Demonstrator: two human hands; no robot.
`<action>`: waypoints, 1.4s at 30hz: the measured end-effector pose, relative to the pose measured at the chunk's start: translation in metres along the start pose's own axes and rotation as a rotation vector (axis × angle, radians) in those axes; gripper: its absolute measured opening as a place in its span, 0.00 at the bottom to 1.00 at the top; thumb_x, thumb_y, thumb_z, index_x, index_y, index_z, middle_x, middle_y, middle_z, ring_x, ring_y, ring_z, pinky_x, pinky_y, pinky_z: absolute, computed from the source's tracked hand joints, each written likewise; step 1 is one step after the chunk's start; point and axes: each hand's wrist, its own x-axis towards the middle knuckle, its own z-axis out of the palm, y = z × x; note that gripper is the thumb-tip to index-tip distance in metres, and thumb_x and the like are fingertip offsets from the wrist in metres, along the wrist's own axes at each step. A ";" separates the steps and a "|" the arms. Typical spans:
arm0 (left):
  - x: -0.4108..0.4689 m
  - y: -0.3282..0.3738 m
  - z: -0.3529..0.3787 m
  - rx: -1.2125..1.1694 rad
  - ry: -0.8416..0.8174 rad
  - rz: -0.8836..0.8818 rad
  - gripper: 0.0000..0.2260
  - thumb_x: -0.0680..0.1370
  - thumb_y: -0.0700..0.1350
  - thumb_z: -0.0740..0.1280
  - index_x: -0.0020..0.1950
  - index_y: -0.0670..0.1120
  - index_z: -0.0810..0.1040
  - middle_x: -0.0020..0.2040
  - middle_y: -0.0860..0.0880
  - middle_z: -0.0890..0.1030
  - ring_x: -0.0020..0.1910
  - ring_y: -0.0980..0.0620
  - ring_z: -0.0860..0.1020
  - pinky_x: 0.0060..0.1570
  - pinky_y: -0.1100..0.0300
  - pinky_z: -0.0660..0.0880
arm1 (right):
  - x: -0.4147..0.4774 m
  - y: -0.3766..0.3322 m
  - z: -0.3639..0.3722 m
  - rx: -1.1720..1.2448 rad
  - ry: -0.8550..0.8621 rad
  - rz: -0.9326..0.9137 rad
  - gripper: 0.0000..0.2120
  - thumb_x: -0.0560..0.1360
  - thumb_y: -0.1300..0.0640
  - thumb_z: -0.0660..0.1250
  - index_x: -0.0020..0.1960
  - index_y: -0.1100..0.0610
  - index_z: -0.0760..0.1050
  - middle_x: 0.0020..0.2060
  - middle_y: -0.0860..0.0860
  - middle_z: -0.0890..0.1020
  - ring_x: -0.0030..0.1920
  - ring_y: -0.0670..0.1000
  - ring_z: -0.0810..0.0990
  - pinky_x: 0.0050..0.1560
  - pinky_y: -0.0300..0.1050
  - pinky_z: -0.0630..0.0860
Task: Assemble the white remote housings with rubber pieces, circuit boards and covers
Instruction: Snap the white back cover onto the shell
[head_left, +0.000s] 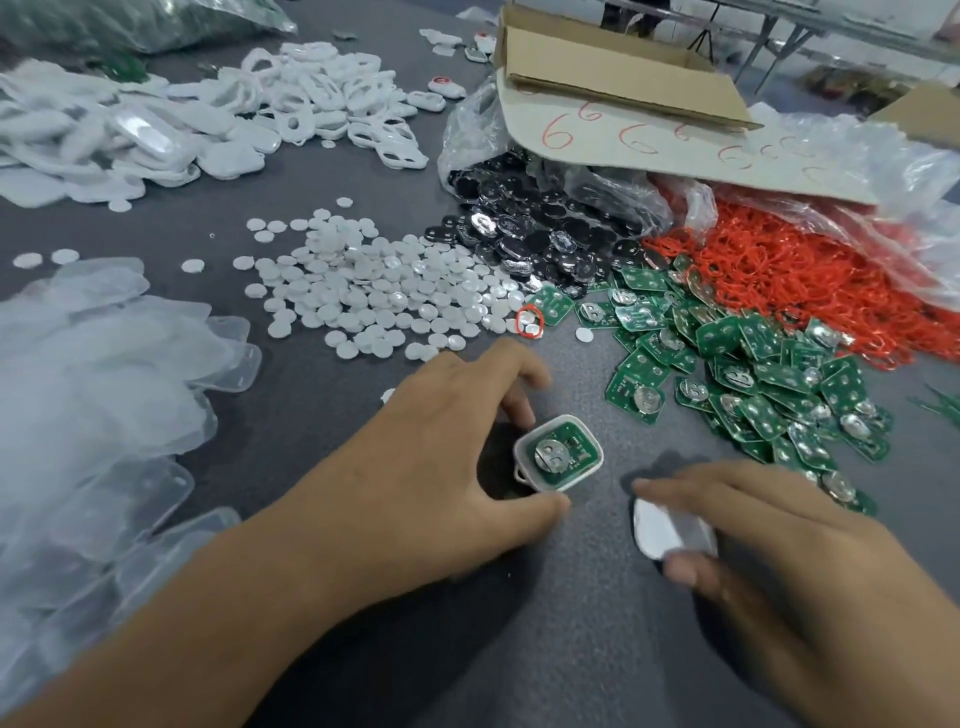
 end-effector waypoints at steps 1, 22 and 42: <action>0.000 0.001 -0.001 -0.017 -0.003 -0.001 0.26 0.69 0.61 0.75 0.61 0.65 0.66 0.54 0.67 0.75 0.60 0.63 0.72 0.58 0.68 0.68 | 0.004 -0.001 -0.002 0.037 -0.007 -0.005 0.18 0.74 0.46 0.63 0.60 0.48 0.81 0.53 0.40 0.80 0.54 0.40 0.78 0.56 0.23 0.66; 0.003 0.003 -0.003 -0.136 -0.022 -0.069 0.27 0.69 0.55 0.78 0.61 0.64 0.67 0.53 0.64 0.80 0.58 0.63 0.75 0.57 0.63 0.73 | 0.067 -0.023 0.000 -0.046 -0.168 -0.172 0.14 0.66 0.63 0.80 0.49 0.50 0.84 0.43 0.44 0.82 0.45 0.48 0.81 0.45 0.45 0.78; 0.007 0.003 0.005 -0.270 0.070 -0.122 0.26 0.69 0.38 0.79 0.57 0.61 0.73 0.48 0.60 0.83 0.49 0.64 0.81 0.48 0.70 0.76 | 0.094 -0.016 -0.003 0.288 -0.339 0.170 0.15 0.62 0.47 0.83 0.43 0.47 0.80 0.36 0.47 0.83 0.36 0.50 0.82 0.42 0.56 0.80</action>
